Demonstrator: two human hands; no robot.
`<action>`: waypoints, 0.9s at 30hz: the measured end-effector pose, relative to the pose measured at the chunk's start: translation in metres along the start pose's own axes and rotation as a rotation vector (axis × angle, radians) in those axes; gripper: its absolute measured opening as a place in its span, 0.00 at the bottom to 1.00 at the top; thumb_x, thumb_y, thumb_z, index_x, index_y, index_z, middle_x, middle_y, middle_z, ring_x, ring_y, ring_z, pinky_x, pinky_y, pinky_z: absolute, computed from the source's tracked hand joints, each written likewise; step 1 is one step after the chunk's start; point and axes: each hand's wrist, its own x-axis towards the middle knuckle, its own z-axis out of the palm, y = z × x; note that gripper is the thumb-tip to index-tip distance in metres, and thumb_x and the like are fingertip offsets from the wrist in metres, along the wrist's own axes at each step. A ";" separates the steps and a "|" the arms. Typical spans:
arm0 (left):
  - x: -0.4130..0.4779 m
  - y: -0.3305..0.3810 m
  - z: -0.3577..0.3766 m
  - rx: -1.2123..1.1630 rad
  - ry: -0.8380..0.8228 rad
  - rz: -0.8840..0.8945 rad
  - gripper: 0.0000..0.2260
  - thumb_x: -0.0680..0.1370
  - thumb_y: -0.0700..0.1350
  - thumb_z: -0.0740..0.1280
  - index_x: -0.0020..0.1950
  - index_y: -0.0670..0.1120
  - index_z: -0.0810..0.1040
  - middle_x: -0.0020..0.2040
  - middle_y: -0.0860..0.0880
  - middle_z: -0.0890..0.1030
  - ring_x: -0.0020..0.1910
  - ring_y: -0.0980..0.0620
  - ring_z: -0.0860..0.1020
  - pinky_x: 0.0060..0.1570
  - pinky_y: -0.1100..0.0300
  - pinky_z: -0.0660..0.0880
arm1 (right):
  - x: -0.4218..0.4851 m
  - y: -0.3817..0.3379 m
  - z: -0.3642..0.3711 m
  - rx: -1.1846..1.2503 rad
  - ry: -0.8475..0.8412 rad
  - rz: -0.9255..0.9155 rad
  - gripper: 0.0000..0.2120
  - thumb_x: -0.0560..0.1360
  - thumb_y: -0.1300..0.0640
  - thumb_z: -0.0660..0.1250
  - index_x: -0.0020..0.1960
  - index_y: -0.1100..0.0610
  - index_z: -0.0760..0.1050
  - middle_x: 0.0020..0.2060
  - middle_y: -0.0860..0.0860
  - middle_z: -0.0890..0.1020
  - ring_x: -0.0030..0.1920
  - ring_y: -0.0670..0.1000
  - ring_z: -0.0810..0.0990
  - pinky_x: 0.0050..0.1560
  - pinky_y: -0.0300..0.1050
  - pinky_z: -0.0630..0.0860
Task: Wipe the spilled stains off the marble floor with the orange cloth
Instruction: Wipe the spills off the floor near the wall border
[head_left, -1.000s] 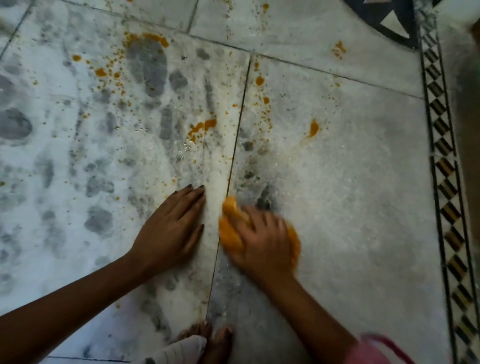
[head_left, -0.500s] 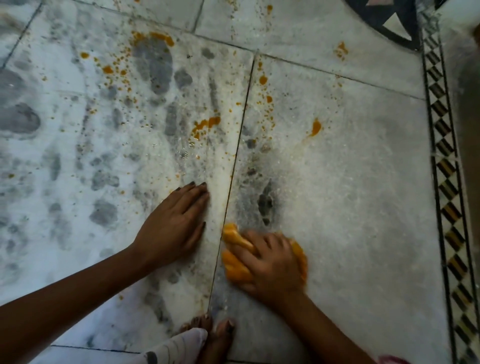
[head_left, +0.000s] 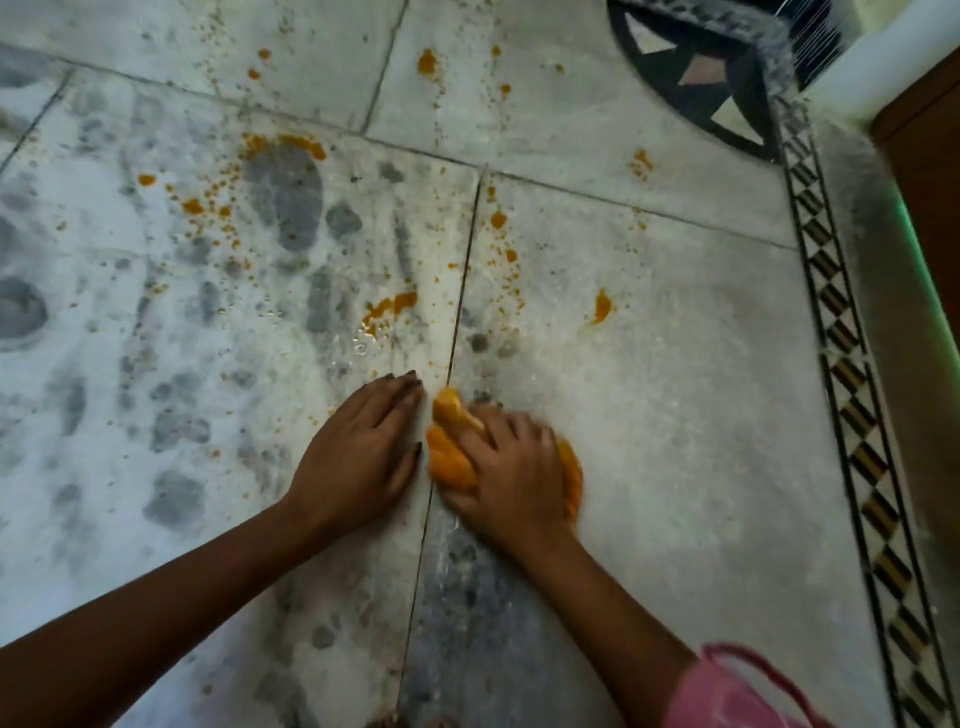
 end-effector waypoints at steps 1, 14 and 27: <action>0.002 0.000 0.000 0.002 0.011 -0.007 0.25 0.75 0.51 0.56 0.67 0.37 0.71 0.65 0.39 0.73 0.63 0.41 0.72 0.62 0.50 0.69 | -0.018 0.012 -0.004 0.008 -0.001 -0.036 0.28 0.65 0.37 0.60 0.61 0.48 0.75 0.55 0.52 0.80 0.48 0.56 0.75 0.49 0.49 0.67; 0.011 -0.008 0.000 0.022 -0.009 -0.008 0.26 0.75 0.52 0.56 0.67 0.38 0.71 0.66 0.40 0.73 0.64 0.41 0.72 0.62 0.50 0.69 | 0.078 0.009 0.002 -0.014 -0.017 0.148 0.27 0.67 0.40 0.63 0.63 0.49 0.73 0.58 0.52 0.78 0.52 0.58 0.76 0.51 0.53 0.70; 0.016 -0.010 -0.006 0.051 -0.044 0.024 0.26 0.74 0.52 0.56 0.65 0.37 0.74 0.64 0.38 0.75 0.62 0.40 0.74 0.60 0.48 0.69 | 0.120 0.032 -0.005 0.013 -0.091 0.349 0.29 0.73 0.42 0.64 0.71 0.48 0.63 0.70 0.52 0.67 0.66 0.59 0.65 0.64 0.56 0.60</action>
